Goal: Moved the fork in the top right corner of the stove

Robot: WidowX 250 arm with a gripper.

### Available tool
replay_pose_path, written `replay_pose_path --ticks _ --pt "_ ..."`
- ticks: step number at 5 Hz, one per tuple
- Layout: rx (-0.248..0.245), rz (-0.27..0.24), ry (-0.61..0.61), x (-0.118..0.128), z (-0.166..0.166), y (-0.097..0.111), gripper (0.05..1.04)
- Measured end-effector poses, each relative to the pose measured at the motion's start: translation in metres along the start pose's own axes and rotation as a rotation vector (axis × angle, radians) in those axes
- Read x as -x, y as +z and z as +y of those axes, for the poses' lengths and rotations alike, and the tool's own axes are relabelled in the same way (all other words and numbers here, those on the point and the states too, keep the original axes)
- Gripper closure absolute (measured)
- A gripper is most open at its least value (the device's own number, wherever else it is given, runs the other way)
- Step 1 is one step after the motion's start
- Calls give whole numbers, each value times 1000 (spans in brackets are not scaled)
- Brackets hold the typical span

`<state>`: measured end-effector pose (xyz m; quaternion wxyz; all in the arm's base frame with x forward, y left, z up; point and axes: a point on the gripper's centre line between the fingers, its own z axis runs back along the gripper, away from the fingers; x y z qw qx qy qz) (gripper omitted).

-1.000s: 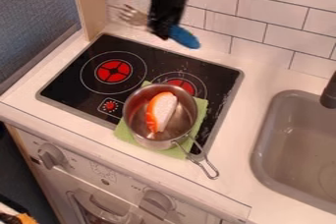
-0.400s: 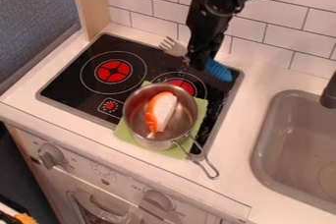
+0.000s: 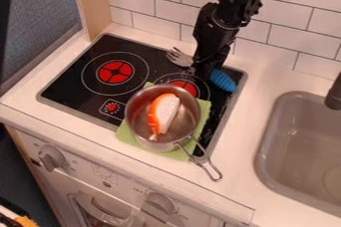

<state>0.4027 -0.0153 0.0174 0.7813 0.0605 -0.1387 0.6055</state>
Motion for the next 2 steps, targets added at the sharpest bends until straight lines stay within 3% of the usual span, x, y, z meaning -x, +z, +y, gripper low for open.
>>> replay_pose_path --ticks 1,2 --pt "6 31 -69 7 1 -4 348" --pt "6 30 -78 7 2 -5 102"
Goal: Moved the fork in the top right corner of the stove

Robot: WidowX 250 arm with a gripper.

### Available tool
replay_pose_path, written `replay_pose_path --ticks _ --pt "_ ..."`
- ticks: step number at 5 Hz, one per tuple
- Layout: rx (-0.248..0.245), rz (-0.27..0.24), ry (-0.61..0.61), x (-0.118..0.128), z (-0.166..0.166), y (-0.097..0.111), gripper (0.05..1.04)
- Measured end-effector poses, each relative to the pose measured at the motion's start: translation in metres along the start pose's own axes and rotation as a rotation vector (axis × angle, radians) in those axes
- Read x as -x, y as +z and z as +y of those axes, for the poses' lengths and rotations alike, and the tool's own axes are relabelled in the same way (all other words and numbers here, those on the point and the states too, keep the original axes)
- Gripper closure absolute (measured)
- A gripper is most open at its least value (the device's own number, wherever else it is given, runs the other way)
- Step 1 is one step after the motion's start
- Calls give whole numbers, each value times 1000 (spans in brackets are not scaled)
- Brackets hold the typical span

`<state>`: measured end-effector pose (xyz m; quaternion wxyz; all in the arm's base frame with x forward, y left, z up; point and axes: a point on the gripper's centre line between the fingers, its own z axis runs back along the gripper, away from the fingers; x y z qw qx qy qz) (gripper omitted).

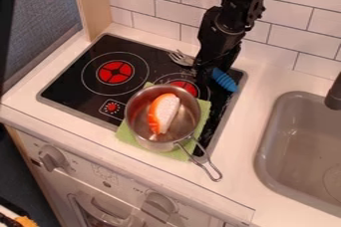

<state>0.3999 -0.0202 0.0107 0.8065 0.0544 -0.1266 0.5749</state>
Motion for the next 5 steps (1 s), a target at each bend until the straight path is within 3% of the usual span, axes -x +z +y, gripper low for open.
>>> replay_pose_path --ticks 2,5 --pt "10 18 -5 4 12 5 83" --pt "136 -7 11 -14 15 59 83"
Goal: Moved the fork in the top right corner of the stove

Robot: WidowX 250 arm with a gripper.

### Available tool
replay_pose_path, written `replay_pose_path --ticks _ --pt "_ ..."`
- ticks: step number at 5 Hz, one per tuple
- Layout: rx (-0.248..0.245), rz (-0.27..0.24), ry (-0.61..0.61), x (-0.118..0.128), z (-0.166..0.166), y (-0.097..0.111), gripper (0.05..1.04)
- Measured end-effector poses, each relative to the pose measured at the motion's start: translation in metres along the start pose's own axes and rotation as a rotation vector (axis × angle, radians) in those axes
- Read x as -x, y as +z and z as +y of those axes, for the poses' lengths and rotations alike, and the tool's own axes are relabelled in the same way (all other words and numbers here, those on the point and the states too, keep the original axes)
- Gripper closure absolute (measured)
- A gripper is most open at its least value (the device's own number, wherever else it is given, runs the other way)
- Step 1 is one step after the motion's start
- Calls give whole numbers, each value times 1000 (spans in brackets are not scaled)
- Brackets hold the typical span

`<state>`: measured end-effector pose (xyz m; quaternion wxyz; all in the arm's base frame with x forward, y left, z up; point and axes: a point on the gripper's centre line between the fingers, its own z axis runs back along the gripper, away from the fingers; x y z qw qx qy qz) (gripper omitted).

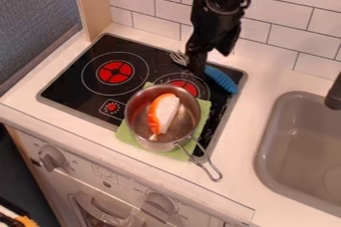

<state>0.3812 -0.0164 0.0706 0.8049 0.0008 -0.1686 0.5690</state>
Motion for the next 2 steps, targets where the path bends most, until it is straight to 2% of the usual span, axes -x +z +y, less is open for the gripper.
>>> replay_pose_path --ticks 2 --pt "63 -23 24 -19 12 42 83"
